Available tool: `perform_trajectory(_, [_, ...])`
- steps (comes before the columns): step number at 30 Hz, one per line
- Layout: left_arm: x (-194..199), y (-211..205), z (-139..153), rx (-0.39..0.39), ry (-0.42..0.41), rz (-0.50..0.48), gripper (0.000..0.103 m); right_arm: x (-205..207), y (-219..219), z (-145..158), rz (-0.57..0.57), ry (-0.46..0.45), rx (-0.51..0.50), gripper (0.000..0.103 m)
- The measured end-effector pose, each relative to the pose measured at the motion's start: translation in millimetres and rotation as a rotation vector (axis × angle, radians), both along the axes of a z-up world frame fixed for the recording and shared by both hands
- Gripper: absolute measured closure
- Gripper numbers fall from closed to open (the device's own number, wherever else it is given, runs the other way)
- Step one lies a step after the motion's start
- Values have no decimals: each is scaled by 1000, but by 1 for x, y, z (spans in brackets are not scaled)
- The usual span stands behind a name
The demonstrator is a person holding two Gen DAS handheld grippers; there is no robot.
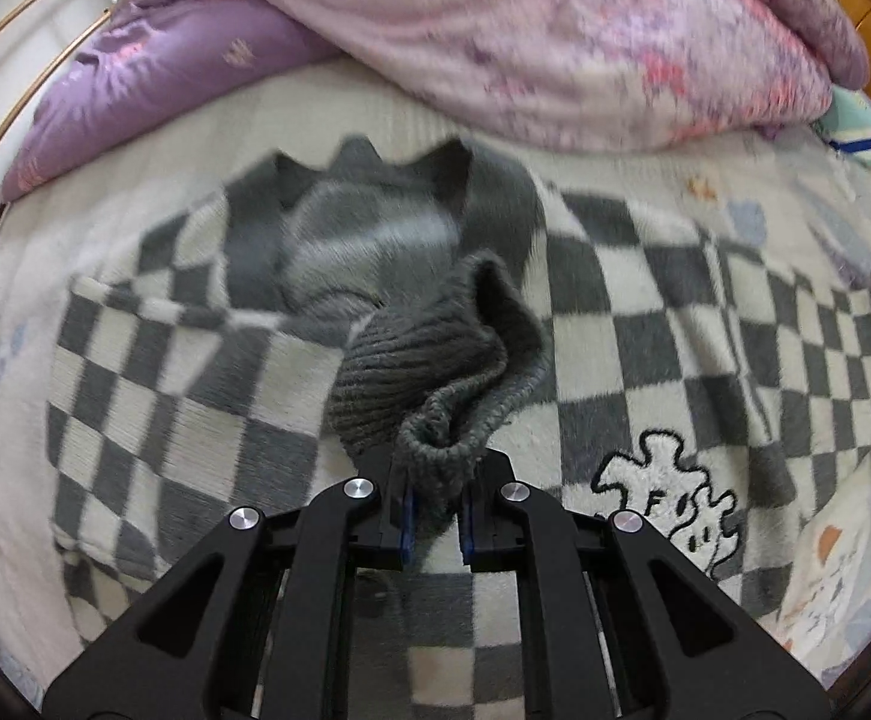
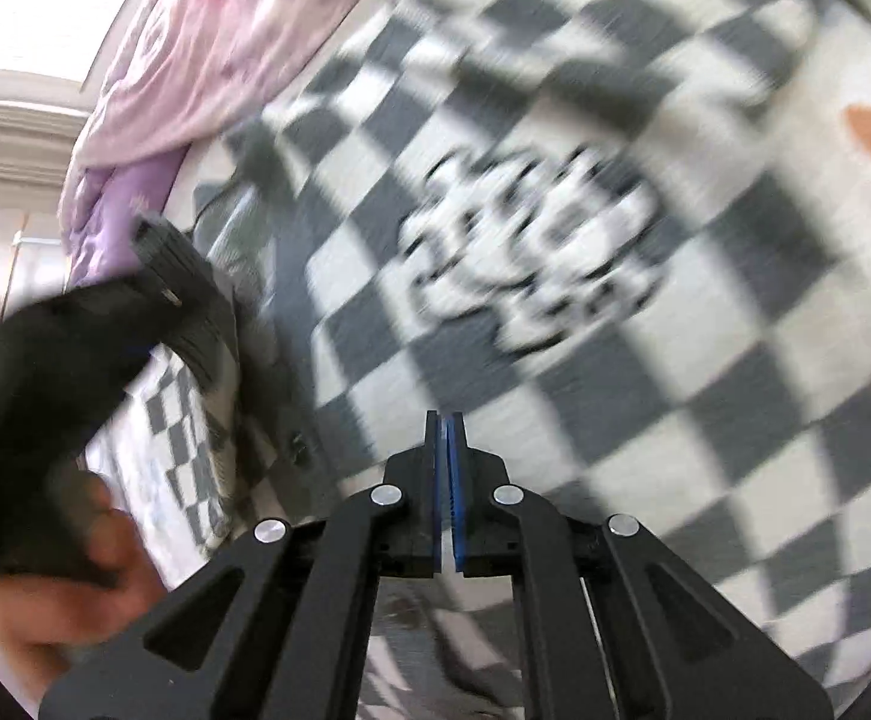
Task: Fold large clothes
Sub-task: 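Fold the sleeve across the cardigan front with the left tool and release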
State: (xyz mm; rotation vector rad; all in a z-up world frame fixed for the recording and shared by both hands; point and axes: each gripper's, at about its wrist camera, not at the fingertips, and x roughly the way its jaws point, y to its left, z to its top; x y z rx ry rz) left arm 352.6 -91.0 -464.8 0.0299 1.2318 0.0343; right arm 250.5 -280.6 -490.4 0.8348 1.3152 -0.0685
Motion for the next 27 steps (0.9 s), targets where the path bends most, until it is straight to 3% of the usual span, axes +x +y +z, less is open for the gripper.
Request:
perform_trajectory(7, [-5, -16, -46, 41, 44, -37, 91, -17, 5, 15, -17, 9, -78, 97])
perform_trajectory(9, [-7, -23, -56, 64, 40, -65, 85, -17, 8, 14, -20, 36, -105, 93])
perform_trajectory(10, [-8, -26, -58, 63, 28, -77, 74, -20, 7, 15, -22, 45, -125, 91])
perform_trajectory(11, [-9, -28, -60, 42, 17, -92, 52, -22, 6, 16, -28, 51, -137, 91])
perform_trajectory(13, [-12, -35, -63, -29, 5, -144, 27, -26, 6, 18, -36, 63, -127, 89])
perform_trajectory(16, [-14, -41, -67, 2, -1, -190, 25, -28, 7, 23, -41, 67, -137, 84])
perform_trajectory(18, [-13, -38, -64, -19, 8, -203, 24, -28, 7, 29, -45, 64, -137, 81])
perform_trajectory(22, [-10, -8, -38, -186, 44, -123, 24, -25, 4, 49, -83, 48, -173, 45])
perform_trajectory(24, [-12, 17, -16, -290, 38, -67, 23, -19, 4, 60, -92, 36, -192, 41])
perform_trajectory(27, [-17, 61, 14, -324, 13, 0, 23, -2, 9, 67, -68, 19, -175, 32])
